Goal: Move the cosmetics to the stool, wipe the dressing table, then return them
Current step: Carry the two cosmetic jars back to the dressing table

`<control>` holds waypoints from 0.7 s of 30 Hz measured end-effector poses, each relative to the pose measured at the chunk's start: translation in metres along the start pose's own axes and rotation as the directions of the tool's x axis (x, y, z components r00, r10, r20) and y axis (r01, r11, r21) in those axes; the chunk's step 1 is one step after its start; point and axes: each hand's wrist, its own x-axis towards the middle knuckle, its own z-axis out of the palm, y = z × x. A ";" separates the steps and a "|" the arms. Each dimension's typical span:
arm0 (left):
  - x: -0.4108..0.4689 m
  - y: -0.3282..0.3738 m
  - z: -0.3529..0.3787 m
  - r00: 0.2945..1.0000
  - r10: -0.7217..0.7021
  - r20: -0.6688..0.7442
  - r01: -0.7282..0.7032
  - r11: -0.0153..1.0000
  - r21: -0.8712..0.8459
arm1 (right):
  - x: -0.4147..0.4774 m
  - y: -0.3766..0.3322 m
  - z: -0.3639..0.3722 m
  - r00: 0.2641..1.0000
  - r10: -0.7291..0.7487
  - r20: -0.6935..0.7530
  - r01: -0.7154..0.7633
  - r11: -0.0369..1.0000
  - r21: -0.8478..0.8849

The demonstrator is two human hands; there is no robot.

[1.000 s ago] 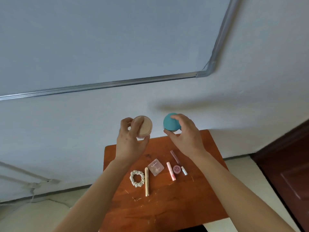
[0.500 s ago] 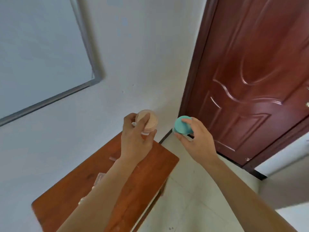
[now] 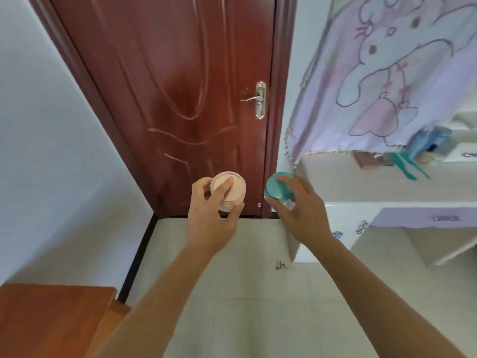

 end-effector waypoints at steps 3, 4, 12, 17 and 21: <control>0.024 0.045 0.065 0.996 0.050 0.068 -0.046 0.997 -0.058 | 0.010 0.057 -0.054 0.995 0.063 -0.072 -0.065 0.997 -0.028; 0.033 0.057 0.085 0.994 0.064 0.089 -0.057 0.996 -0.073 | 0.015 0.074 -0.068 0.993 0.067 -0.094 -0.071 0.997 -0.038; 0.089 0.111 0.236 0.961 0.182 0.207 -0.139 0.969 -0.204 | 0.047 0.203 -0.126 0.959 0.186 -0.214 -0.216 0.968 -0.130; 0.150 0.140 0.339 0.939 0.246 0.239 -0.164 0.934 -0.319 | 0.098 0.277 -0.167 0.920 0.274 -0.281 -0.330 0.927 -0.179; 0.200 0.179 0.417 0.909 0.316 0.272 -0.182 0.888 -0.422 | 0.135 0.329 -0.216 0.867 0.335 -0.369 -0.429 0.878 -0.211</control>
